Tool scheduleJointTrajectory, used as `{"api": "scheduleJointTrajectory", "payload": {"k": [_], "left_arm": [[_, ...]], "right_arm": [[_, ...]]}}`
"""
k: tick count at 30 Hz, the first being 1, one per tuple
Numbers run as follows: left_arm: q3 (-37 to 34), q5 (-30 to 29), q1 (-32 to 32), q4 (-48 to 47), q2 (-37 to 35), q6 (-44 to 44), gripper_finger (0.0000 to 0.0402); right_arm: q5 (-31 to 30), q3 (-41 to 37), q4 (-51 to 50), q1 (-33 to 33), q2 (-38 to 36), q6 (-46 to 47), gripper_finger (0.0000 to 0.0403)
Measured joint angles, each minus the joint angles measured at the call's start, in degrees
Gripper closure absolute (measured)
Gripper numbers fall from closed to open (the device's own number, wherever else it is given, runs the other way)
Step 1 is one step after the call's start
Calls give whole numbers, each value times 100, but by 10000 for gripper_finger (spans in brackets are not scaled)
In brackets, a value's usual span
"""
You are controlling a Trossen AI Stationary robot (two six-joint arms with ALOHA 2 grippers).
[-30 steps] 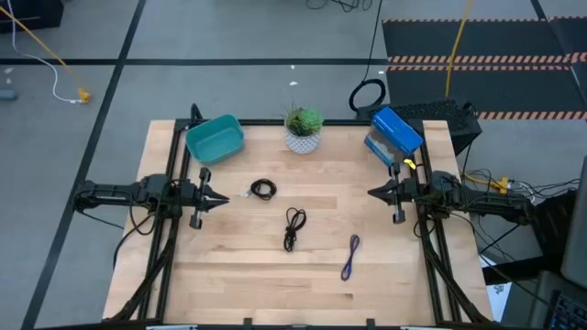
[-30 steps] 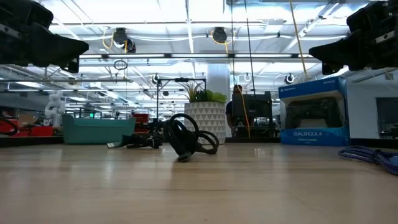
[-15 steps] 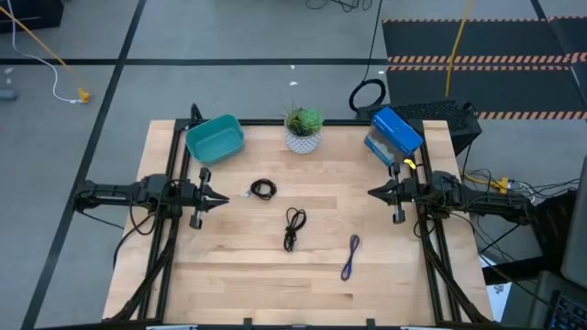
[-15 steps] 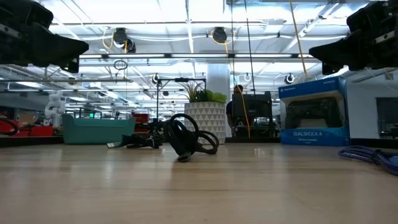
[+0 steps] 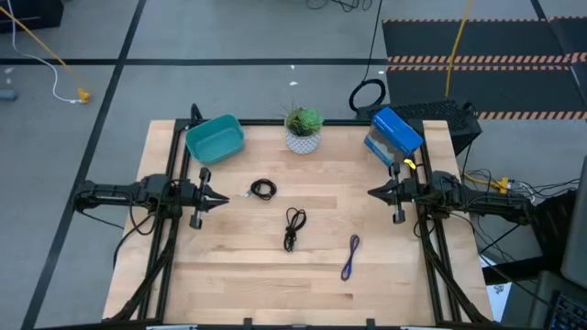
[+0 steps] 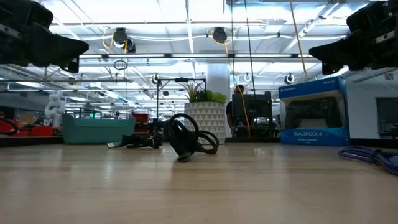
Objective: Pick and place USB-C Cables
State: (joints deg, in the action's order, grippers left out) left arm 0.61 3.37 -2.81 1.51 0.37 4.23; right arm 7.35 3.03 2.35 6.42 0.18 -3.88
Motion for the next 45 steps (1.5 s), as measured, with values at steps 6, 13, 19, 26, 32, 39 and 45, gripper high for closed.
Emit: {"api": "scheduleJointTrajectory", "payload": {"k": [6,13,19,26,32,39,45], "left_arm": [[0,-1,0,-1,-1,0,366],[1,-1,0,1,-1,0,366],[-1,-1,0,1,-1,0,366],[0,-43,0,7,-1,-47,366],[1,-45,0,6,-1,-202,366],[-1,-74,9,145,1,-474,366],[58,-84,7,416,2,-678,368]], "right_arm": [[-2,2,2,2,0,0,403],[0,1,1,0,-2,1,403],[-2,0,2,0,0,0,403],[0,0,0,2,0,2,403],[0,0,0,2,0,0,403],[-1,1,1,2,-1,1,403],[-2,0,0,0,-2,0,403]]}}
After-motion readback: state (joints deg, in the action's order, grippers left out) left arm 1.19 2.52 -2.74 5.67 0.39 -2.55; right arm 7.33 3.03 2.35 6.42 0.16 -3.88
